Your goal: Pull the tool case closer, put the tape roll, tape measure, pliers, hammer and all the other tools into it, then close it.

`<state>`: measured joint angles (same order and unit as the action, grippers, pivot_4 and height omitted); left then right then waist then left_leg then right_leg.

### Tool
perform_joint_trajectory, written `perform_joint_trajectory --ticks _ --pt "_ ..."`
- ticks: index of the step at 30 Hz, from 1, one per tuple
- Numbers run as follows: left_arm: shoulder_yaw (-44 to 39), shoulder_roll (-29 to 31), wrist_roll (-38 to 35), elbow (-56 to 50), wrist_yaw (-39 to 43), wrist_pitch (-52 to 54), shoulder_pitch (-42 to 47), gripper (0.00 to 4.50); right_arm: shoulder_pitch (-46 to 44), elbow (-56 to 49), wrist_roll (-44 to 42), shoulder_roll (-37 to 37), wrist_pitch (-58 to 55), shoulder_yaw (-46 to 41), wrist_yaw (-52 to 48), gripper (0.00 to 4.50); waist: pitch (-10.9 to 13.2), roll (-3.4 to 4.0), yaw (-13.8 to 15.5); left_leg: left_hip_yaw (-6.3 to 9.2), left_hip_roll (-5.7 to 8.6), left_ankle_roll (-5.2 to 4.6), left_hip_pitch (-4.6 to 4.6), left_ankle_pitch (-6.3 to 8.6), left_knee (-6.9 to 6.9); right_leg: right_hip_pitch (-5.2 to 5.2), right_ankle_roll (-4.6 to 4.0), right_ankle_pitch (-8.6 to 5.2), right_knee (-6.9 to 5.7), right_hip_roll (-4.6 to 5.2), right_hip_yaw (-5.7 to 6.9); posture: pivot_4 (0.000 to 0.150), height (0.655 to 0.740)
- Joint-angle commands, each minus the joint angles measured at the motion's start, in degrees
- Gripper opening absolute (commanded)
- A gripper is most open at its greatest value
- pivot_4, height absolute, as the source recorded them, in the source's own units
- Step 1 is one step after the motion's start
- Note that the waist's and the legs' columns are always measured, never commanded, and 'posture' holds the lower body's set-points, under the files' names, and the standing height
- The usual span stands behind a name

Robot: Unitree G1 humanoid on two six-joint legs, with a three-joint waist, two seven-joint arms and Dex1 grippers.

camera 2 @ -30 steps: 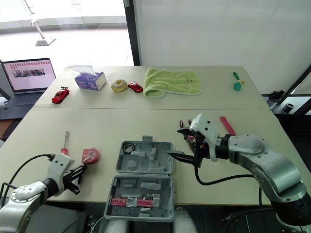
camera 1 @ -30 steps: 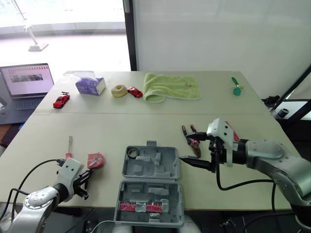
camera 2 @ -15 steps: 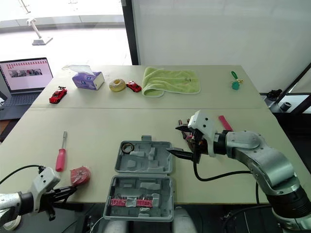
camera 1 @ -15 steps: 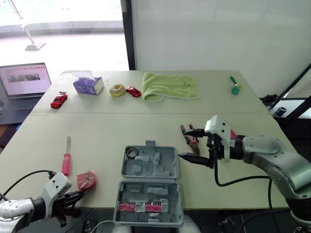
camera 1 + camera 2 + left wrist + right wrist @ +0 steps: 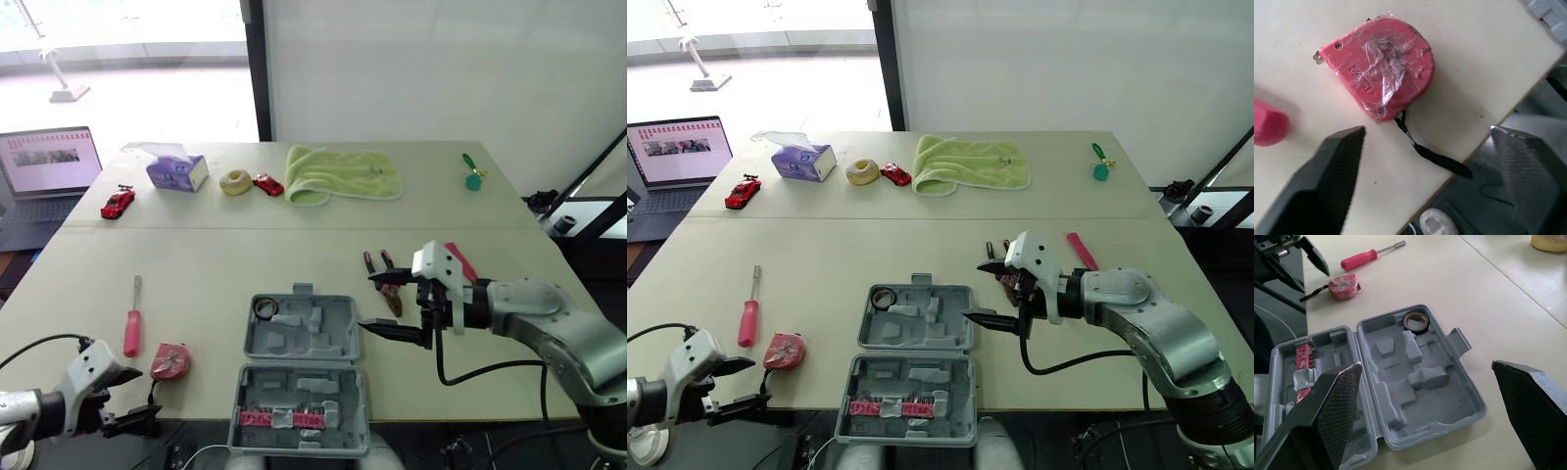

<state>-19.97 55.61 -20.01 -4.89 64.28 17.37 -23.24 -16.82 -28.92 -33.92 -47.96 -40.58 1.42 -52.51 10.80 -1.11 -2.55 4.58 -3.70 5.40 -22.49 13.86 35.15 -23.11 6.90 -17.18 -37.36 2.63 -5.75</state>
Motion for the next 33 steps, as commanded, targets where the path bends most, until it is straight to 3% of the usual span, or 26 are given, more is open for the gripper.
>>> perform_joint_trajectory --ticks 1,4,7,16,22,28,33 --pt "-3.0 3.4 -2.2 1.8 5.0 0.9 1.4 4.42 -0.6 -0.5 0.5 -0.9 2.0 -0.1 -2.1 4.50 0.0 -0.01 0.0 0.00 0.00 0.00 0.00 0.00 0.00 -0.01 0.00 0.00 0.00 0.00 0.00 0.150 0.7400" --pt "-3.7 7.8 -3.6 5.7 12.4 -0.3 4.3 4.42 -0.7 0.1 1.0 -0.9 2.8 0.5 -3.3 4.50 0.0 -0.03 0.0 -0.01 0.00 0.00 -0.01 0.00 0.00 -0.02 0.00 0.00 0.00 0.00 0.00 0.150 0.7400" --pt "-1.4 9.3 -1.3 12.0 16.8 -8.4 8.5 4.42 -0.7 0.3 1.7 -0.3 3.4 1.0 -3.4 4.50 0.1 0.02 0.0 -0.02 -0.01 0.00 -0.02 0.00 -0.01 -0.06 -0.01 0.00 -0.02 -0.01 0.01 0.150 0.7400" --pt "13.5 -1.9 6.3 30.6 21.3 -32.5 30.8 4.42 -1.1 0.4 2.8 1.0 2.4 0.1 -0.6 4.50 0.1 0.02 0.1 -0.09 -0.01 0.00 -0.09 0.00 0.02 -0.07 0.18 0.12 -0.04 -0.01 -0.02 0.150 0.7400" --pt "17.6 -1.8 6.5 41.8 27.9 -41.8 37.0 4.42 -0.4 0.9 3.1 -0.8 2.2 -2.1 -0.3 4.50 0.1 0.04 -0.1 -0.07 -0.01 -0.01 -0.03 0.00 0.00 -0.09 0.23 0.15 -0.12 -0.04 -0.01 0.150 0.7400" --pt "25.3 0.7 6.8 52.2 28.2 -51.7 43.0 4.42 0.6 -0.2 2.7 -1.6 1.3 -3.3 0.1 4.50 0.1 0.04 0.0 -0.07 -0.03 -0.01 -0.05 0.00 0.01 -0.08 0.24 0.14 -0.14 -0.05 -0.02 0.150 0.7400" --pt "27.5 -1.4 10.8 61.3 28.2 -59.2 48.2 4.42 2.0 -2.8 1.7 -1.0 -0.4 -4.4 1.8 4.50 0.1 0.04 0.1 -0.06 -0.03 -0.01 -0.05 0.00 0.02 -0.08 0.25 0.15 -0.17 -0.05 -0.02 0.150 0.7400"
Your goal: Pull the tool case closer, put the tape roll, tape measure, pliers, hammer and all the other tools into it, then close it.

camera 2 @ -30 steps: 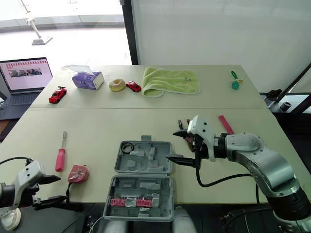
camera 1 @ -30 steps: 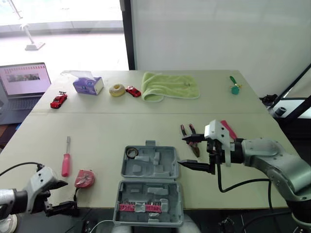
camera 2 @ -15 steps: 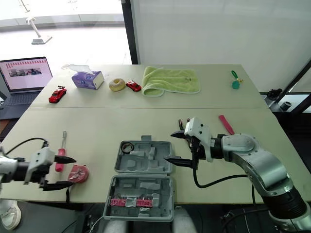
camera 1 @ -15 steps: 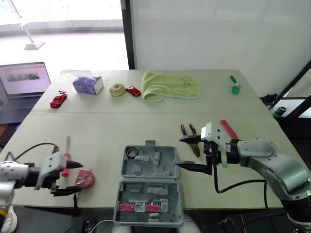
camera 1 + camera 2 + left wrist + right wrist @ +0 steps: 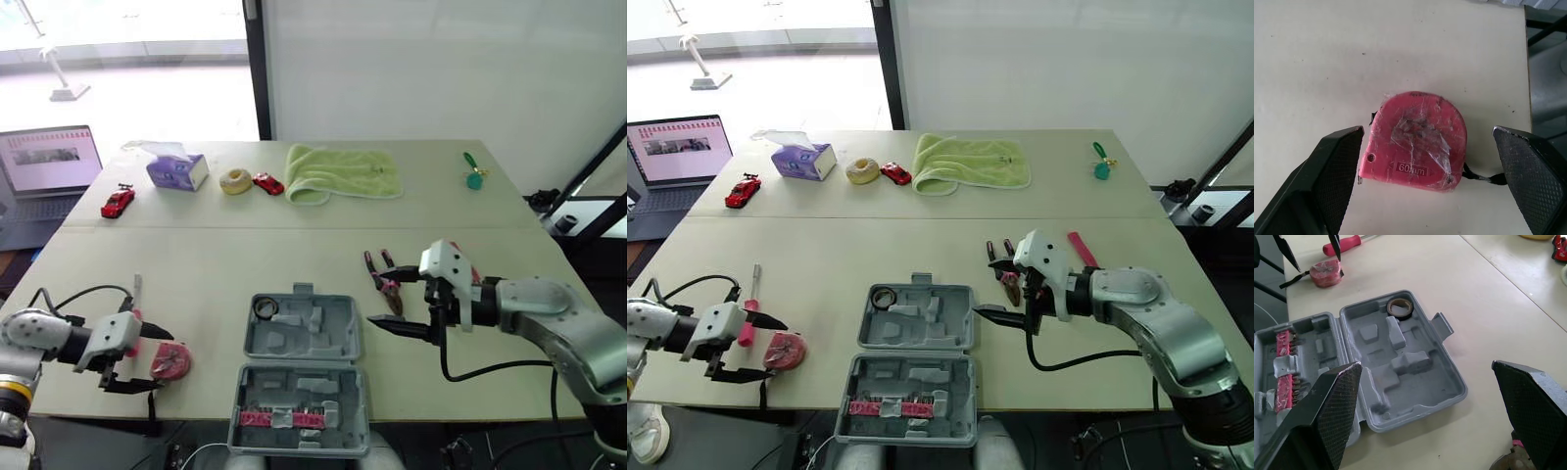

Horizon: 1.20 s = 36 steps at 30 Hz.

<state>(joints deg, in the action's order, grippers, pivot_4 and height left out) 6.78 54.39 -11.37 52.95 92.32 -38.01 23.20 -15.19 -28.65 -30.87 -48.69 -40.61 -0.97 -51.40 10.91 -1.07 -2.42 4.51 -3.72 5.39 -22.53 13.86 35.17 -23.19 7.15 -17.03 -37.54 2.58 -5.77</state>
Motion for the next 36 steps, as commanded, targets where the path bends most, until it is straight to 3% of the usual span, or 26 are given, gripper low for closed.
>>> perform_joint_trajectory --ticks 1,10,13,14,21,25,29,33,35,36 --pt "0.7 -0.6 2.6 4.8 0.2 -4.5 2.3 4.42 0.5 -3.4 -1.5 -0.3 -0.5 -2.2 0.8 4.50 0.0 0.00 0.0 0.00 0.00 0.00 0.00 0.00 0.00 0.00 0.00 0.00 0.00 0.00 0.00 0.150 0.7400" --pt "2.6 -1.5 4.1 8.7 0.2 -5.2 2.4 4.42 1.5 -4.5 -2.2 -1.1 -1.7 -3.4 1.6 4.50 0.0 0.00 -0.1 0.01 -0.01 0.00 0.02 0.00 0.00 0.00 0.02 0.00 -0.08 -0.01 0.00 0.150 0.7400" --pt "3.3 -1.0 3.6 8.5 0.2 -4.7 3.0 3.13 1.3 -4.2 -2.1 -1.0 -1.7 -3.4 1.5 4.50 0.0 0.00 -0.1 0.02 0.00 0.00 0.03 0.00 0.02 0.00 0.02 0.00 -0.12 -0.01 0.00 0.150 0.7400" --pt "3.3 -0.9 3.5 8.5 0.2 -4.8 3.2 2.92 1.2 -4.1 -2.1 -1.0 -1.6 -3.3 1.5 4.50 0.0 0.00 -0.1 0.02 0.00 0.00 0.03 0.00 0.02 0.00 0.02 0.00 -0.13 -0.01 0.00 0.150 0.7400" --pt "2.5 -0.5 1.1 5.3 0.2 -2.0 4.5 2.92 0.4 -3.8 -2.3 -0.3 -1.9 -2.5 1.4 4.50 0.0 0.00 -0.1 0.03 0.00 0.00 0.03 0.00 0.02 0.00 0.02 0.00 -0.14 -0.01 0.00 0.150 0.7400" --pt "-0.7 -1.2 -1.3 -3.2 -0.1 7.2 7.4 2.92 0.3 -5.2 -4.6 0.0 -4.8 -2.3 1.9 4.50 0.0 -0.03 0.1 0.06 0.00 0.00 0.02 0.00 0.04 0.00 0.03 0.00 -0.22 -0.02 0.02 0.150 0.7400" --pt "-2.6 -1.4 -8.0 -27.4 -2.9 26.7 7.6 2.92 -3.5 -5.8 -11.9 6.9 -17.7 -1.2 10.4 4.50 0.0 -0.05 -0.1 0.13 0.00 0.00 0.00 -0.01 0.08 0.00 0.03 0.00 -0.32 -0.02 0.04 0.150 0.7400" --pt "-2.3 -1.7 -9.3 -43.0 -5.4 34.7 3.6 2.92 -8.5 -5.7 -21.2 11.6 -32.1 -1.6 15.8 4.50 0.0 0.06 -0.9 0.14 0.00 0.00 0.12 -0.01 0.04 0.00 0.03 -0.01 -0.46 -0.03 0.03 0.150 0.7400" --pt "-2.3 -3.7 -10.6 -48.1 -7.9 38.1 3.8 2.92 -12.1 -2.1 -30.7 16.9 -41.7 -4.2 19.5 4.50 0.0 0.06 -1.3 0.18 -0.02 -0.01 0.13 -0.01 0.00 -0.05 0.02 -0.02 -0.50 -0.10 0.04 0.150 0.7400" --pt "-1.7 -5.2 -11.6 -52.1 -9.4 40.4 4.1 2.92 -14.1 3.6 -43.8 18.0 -41.4 -3.2 28.2 4.50 0.0 0.03 -1.5 0.22 -0.04 -0.02 0.13 -0.01 0.01 -0.05 0.01 -0.02 -0.54 -0.13 0.04 0.150 0.7400"
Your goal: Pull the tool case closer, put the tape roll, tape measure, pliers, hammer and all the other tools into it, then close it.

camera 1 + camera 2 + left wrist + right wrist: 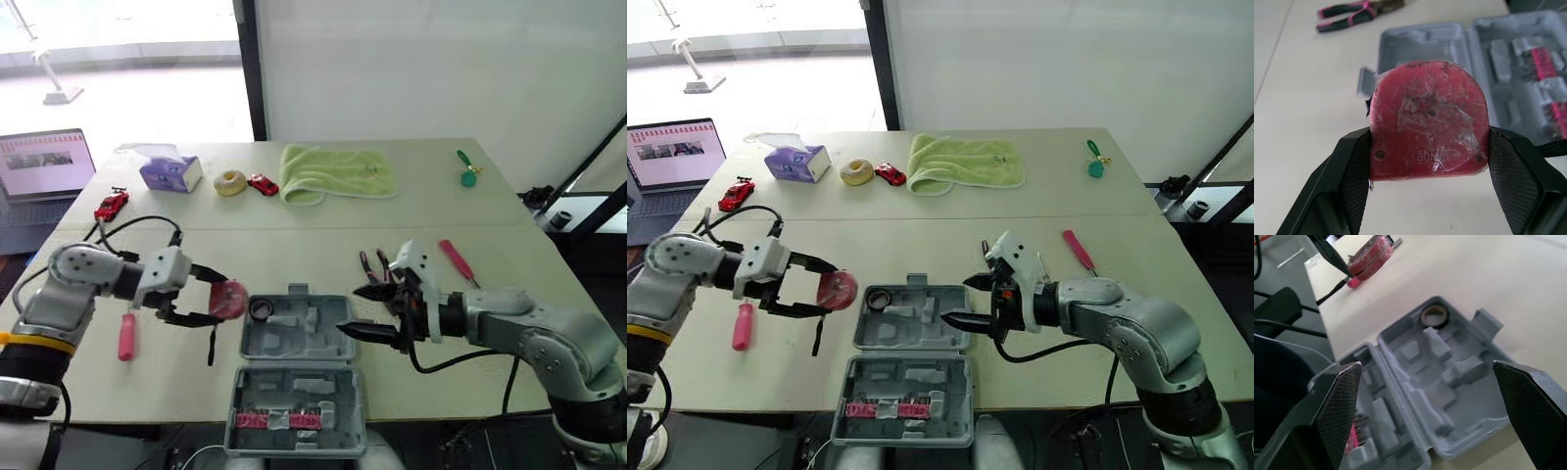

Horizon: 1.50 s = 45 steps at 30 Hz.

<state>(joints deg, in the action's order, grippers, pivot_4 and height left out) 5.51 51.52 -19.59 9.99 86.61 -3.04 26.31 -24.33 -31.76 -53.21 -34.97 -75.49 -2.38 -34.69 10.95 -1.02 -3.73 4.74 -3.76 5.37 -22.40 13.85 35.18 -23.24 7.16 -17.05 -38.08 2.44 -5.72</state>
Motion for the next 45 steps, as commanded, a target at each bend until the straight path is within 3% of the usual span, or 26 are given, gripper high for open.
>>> perform_joint_trajectory --ticks 1,2,4,10,16,23,29,34,38,45 --pt "0.4 -3.4 -3.7 -12.4 -4.6 7.2 0.9 2.92 -6.4 12.8 -35.6 3.1 -3.6 1.1 21.5 4.50 0.0 -0.03 -0.2 0.04 -0.02 0.00 0.00 0.00 0.03 0.02 -0.02 0.01 -0.02 -0.02 0.01 0.150 0.7400" --pt "1.0 -4.6 -3.3 -14.4 -5.6 8.1 0.9 2.92 -7.4 17.4 -48.3 1.0 1.1 4.8 31.4 4.50 0.0 -0.08 -0.2 0.04 -0.02 0.00 -0.03 0.00 0.06 0.04 -0.01 0.02 -0.02 0.01 0.01 0.150 0.7400" --pt "1.7 -6.2 -1.4 -15.6 -7.3 7.7 0.6 2.92 -7.5 23.9 -58.8 4.5 7.2 6.0 45.0 4.50 0.1 -0.19 -0.1 0.01 0.01 0.00 -0.04 0.00 0.11 0.12 -0.01 0.02 0.03 0.11 0.06 0.150 0.7400" --pt "2.8 -8.6 -0.4 -18.4 -9.6 7.5 -0.5 2.92 -4.5 23.4 -59.8 22.0 10.5 -0.1 62.2 4.50 0.1 -0.06 -0.5 0.07 -0.02 -0.06 -0.12 0.03 0.01 -0.12 -0.01 0.01 0.00 -0.05 0.01 0.150 0.7400" --pt "3.3 -9.8 0.9 -17.9 -10.8 7.2 0.6 2.92 -3.1 23.3 -59.8 21.1 7.0 0.1 64.3 4.50 0.2 -0.04 -0.1 0.07 0.01 -0.05 -0.16 0.02 0.08 -0.07 -0.01 0.01 0.00 0.00 0.03 0.150 0.7400" --pt "3.6 -9.0 2.0 -16.7 -10.3 7.9 2.3 2.92 -4.5 25.2 -59.8 13.7 2.8 1.7 57.2 4.50 0.2 -0.02 -0.4 0.07 0.00 -0.06 -0.15 0.02 0.05 -0.11 -0.02 0.01 0.00 -0.04 0.02 0.150 0.7400" --pt "3.6 -8.9 2.3 -15.2 -9.4 6.5 1.6 2.92 -4.7 25.4 -59.8 13.0 3.3 2.1 55.4 4.50 0.2 -0.02 -0.3 0.07 -0.02 -0.06 -0.15 0.02 0.04 -0.12 -0.02 0.00 0.00 -0.06 0.01 0.150 0.7400" --pt "3.6 -9.2 2.3 -14.6 -9.3 6.0 1.1 2.92 -4.7 24.5 -59.8 13.9 4.3 2.0 55.5 2.58 0.2 -0.02 -0.2 0.07 -0.02 -0.07 -0.16 0.02 0.04 -0.12 -0.02 0.00 0.01 -0.05 0.01 0.150 0.7400" --pt "3.6 -9.3 2.4 -14.8 -9.4 5.7 1.0 2.92 -4.4 24.0 -59.8 14.8 4.9 1.7 55.9 0.52 0.2 -0.02 -0.3 0.07 -0.02 -0.06 -0.16 0.02 0.04 -0.12 -0.02 0.00 0.01 -0.05 0.02 0.150 0.7400" --pt "3.9 -10.0 2.9 -15.1 -10.9 6.1 0.8 2.92 -3.3 22.9 -59.8 15.2 5.6 1.9 55.6 0.38 0.2 -0.02 -0.3 0.07 -0.02 -0.07 -0.17 0.02 0.04 -0.12 -0.02 0.00 0.01 -0.05 0.01 0.150 0.7400"
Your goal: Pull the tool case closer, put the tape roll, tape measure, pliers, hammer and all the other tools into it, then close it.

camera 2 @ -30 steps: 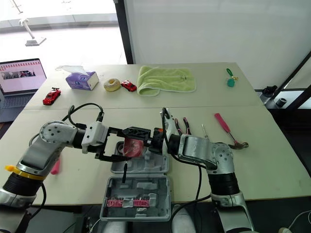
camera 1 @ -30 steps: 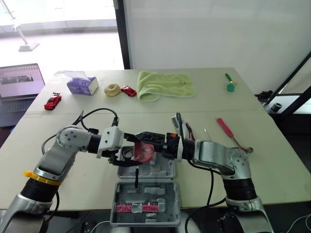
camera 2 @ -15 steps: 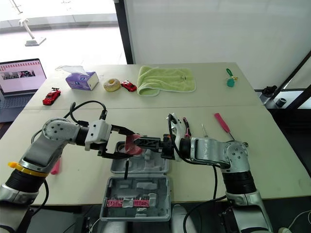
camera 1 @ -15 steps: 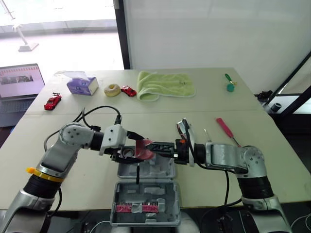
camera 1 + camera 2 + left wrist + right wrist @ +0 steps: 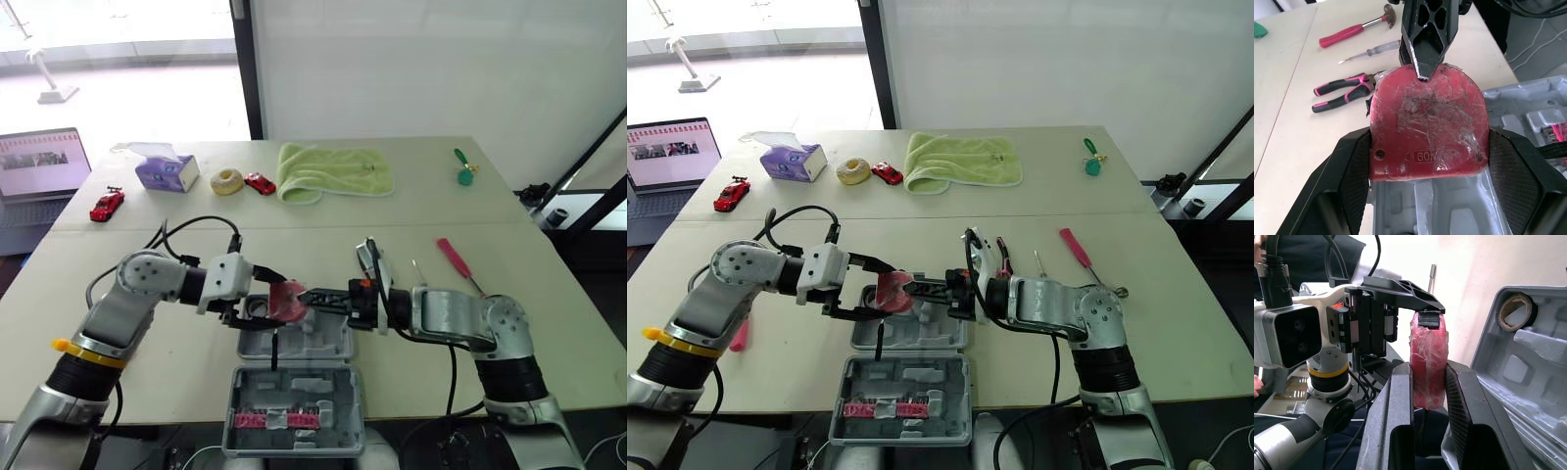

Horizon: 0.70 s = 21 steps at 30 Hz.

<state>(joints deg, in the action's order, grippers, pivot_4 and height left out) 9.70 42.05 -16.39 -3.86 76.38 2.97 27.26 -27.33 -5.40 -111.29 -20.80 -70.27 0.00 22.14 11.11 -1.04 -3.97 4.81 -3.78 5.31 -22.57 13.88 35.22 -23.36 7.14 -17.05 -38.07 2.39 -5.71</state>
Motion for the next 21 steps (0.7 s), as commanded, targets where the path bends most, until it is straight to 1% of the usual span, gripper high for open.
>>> perform_joint_trajectory --ticks 1,2,3,4,7,10,11,12,14,16,18,21 --pt "-0.5 -0.7 -1.2 -1.2 -0.8 1.6 -0.1 2.92 -0.2 -3.4 -1.7 1.0 0.4 -0.8 -1.3 0.38 0.0 0.00 0.0 0.00 0.00 0.00 0.00 0.00 0.00 0.00 0.00 0.00 0.00 0.00 0.00 0.150 0.7400" --pt "-0.7 -0.6 -2.3 -1.5 -0.5 3.4 0.0 3.97 0.0 -3.2 -1.7 0.5 0.2 -1.0 -1.7 0.38 0.0 0.00 0.0 0.00 0.00 0.00 0.00 0.00 0.00 0.00 0.00 0.00 0.00 0.00 0.00 0.150 0.7400" --pt "-0.9 -0.8 -3.0 -1.6 -0.4 4.2 0.2 4.37 0.1 -3.0 -1.7 -0.2 -0.1 -1.3 -2.0 0.38 0.0 0.00 0.0 0.00 0.00 0.00 0.00 0.00 0.00 0.00 0.00 0.00 0.00 0.00 0.00 0.150 0.7400" --pt "-1.2 -1.1 -3.2 -1.7 -0.6 4.6 0.3 4.48 0.2 -2.8 -1.7 -0.7 -0.2 -1.6 -2.4 0.38 0.0 0.00 0.0 0.00 0.00 0.00 0.00 0.00 0.00 0.00 0.00 0.00 0.00 0.00 0.00 0.150 0.7400" --pt "-1.7 -1.1 -3.5 -0.9 -0.3 4.5 0.5 4.50 0.4 -1.4 -1.7 -3.2 -1.2 -3.1 -3.7 0.38 0.0 0.00 0.0 0.00 0.00 0.00 -0.01 0.00 0.00 0.00 0.00 0.00 0.00 0.01 0.00 0.150 0.7400" --pt "-2.9 -0.4 -6.2 -1.2 0.5 7.9 0.0 4.50 0.7 0.0 -1.7 -7.6 -3.2 -4.0 -7.4 0.38 0.0 0.00 0.1 0.00 0.00 0.00 -0.01 0.00 0.01 0.00 0.00 0.00 0.01 0.01 0.00 0.150 0.7400" --pt "-3.6 -0.3 -7.1 -1.3 0.4 8.8 0.0 4.50 0.9 0.8 -1.7 -10.0 -4.3 -4.3 -9.4 0.38 0.0 -0.01 0.1 0.00 0.01 0.00 -0.02 0.00 0.01 0.00 0.00 0.00 0.02 0.01 0.00 0.150 0.7400" --pt "-4.6 0.2 -8.0 -1.3 0.4 9.7 -0.4 4.50 1.6 1.7 -1.7 -13.9 -5.9 -4.8 -12.3 0.38 0.0 -0.01 0.1 0.00 0.00 0.00 -0.03 0.00 0.01 0.00 0.00 0.00 0.03 0.01 0.00 0.150 0.7400" --pt "-7.3 1.9 -10.2 -2.2 0.7 11.7 -2.4 4.50 4.7 4.6 -1.7 -25.5 -10.7 -5.8 -20.9 0.38 0.0 0.04 0.4 0.00 0.01 0.00 -0.05 0.00 0.01 0.00 0.00 -0.01 0.06 0.02 0.00 0.150 0.7400" --pt "-9.8 2.8 -12.8 -4.4 -0.2 14.0 -5.4 4.50 8.9 6.2 -1.7 -34.6 -12.8 -5.4 -25.1 0.38 0.1 0.08 0.6 -0.06 0.04 -0.09 -0.11 0.05 0.01 -0.01 0.03 -0.02 0.16 0.10 0.00 0.150 0.7400" --pt "-12.1 2.8 -15.5 -6.4 -1.7 16.5 -8.6 4.50 12.3 5.8 -1.7 -39.3 -12.4 -4.3 -26.9 0.38 0.1 0.07 0.5 -0.08 0.04 -0.39 -0.09 0.22 0.04 0.00 0.01 -0.05 0.20 0.08 0.00 0.150 0.7400" --pt "-14.3 6.0 -16.6 -7.5 1.3 17.8 -15.8 4.50 16.5 4.9 -1.7 -39.8 -8.3 -4.2 -22.2 0.38 0.1 0.00 -0.1 -0.07 -0.04 -0.48 0.02 0.27 0.06 0.03 -0.01 -0.05 0.17 -0.05 -0.05 0.150 0.7400"
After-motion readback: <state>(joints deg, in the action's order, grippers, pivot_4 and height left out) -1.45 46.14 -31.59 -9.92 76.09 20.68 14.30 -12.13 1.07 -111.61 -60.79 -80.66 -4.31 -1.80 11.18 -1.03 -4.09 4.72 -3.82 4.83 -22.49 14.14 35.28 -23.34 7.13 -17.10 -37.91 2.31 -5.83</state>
